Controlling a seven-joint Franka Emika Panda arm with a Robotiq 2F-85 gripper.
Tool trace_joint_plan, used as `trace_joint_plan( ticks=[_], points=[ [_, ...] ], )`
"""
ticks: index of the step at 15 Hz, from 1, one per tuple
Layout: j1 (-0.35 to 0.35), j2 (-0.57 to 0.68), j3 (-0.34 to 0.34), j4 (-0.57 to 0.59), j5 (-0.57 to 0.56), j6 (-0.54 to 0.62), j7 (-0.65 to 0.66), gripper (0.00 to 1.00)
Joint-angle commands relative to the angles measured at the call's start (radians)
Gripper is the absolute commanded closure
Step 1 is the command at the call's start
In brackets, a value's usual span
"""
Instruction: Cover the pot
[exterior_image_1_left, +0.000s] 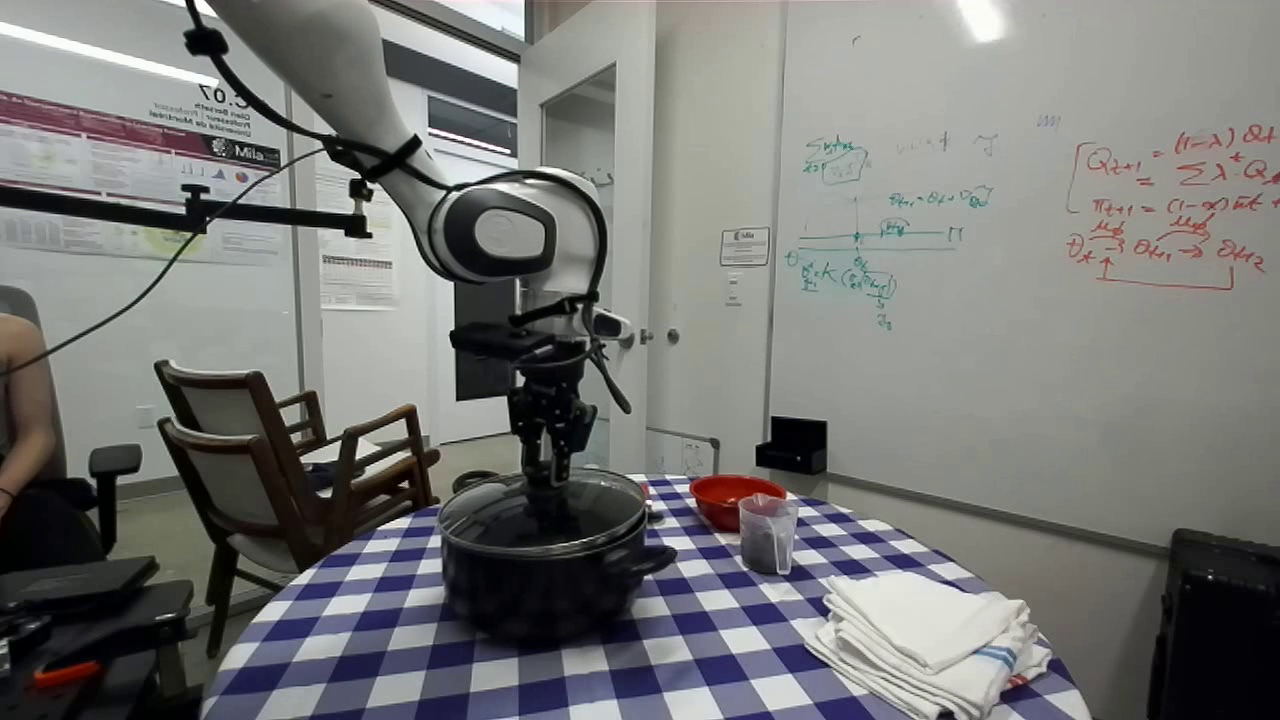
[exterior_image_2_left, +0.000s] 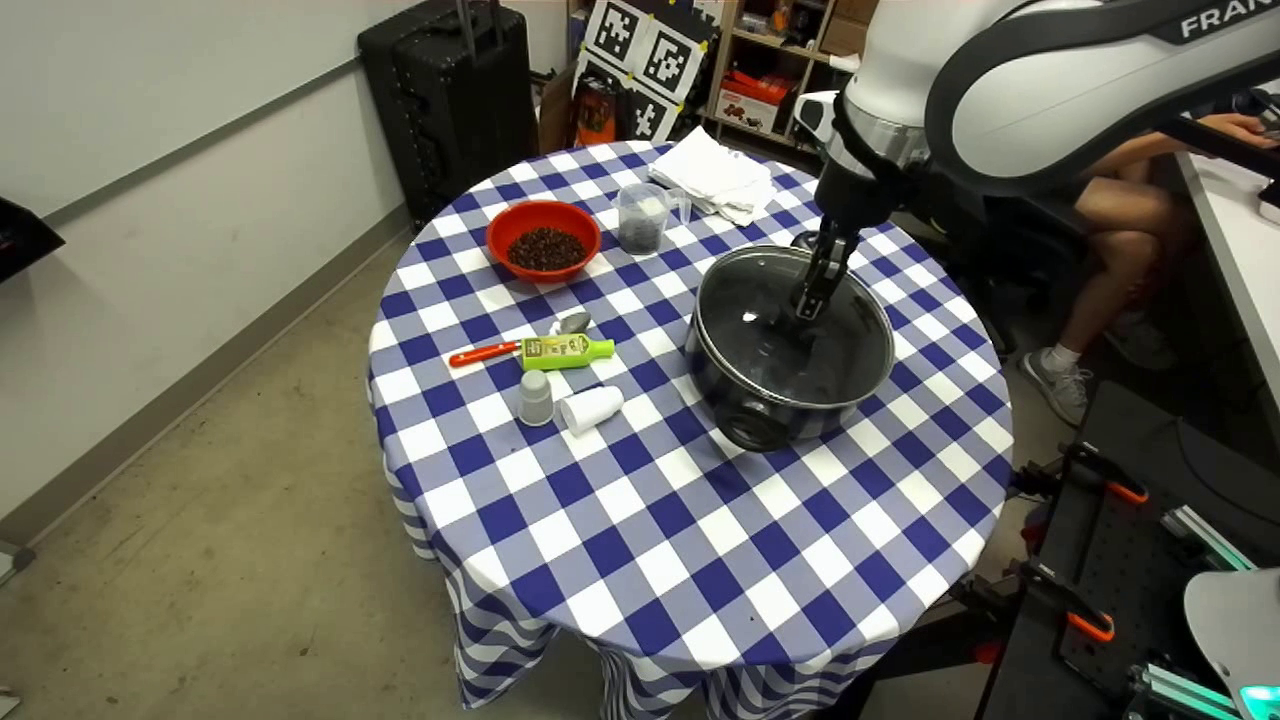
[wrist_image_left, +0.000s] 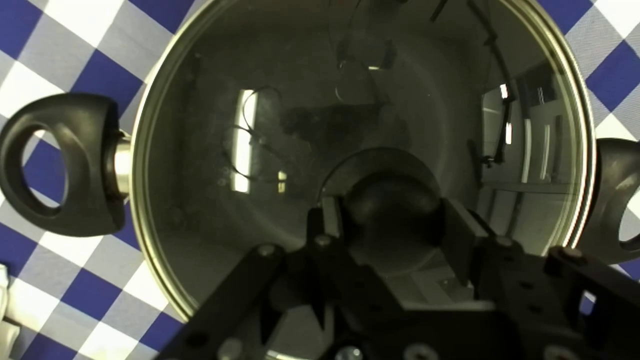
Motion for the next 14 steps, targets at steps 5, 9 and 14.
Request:
trace_joint_plan(
  ticks=[5, 9, 14],
  points=[
    [-0.003, -0.004, 0.011, 0.033, 0.013, -0.053, -0.036, 0.75],
    [-0.002, -0.002, 0.012, 0.033, 0.013, -0.048, -0.034, 0.75],
    [-0.001, 0.006, 0.013, 0.039, 0.010, -0.038, -0.028, 0.75]
  ],
)
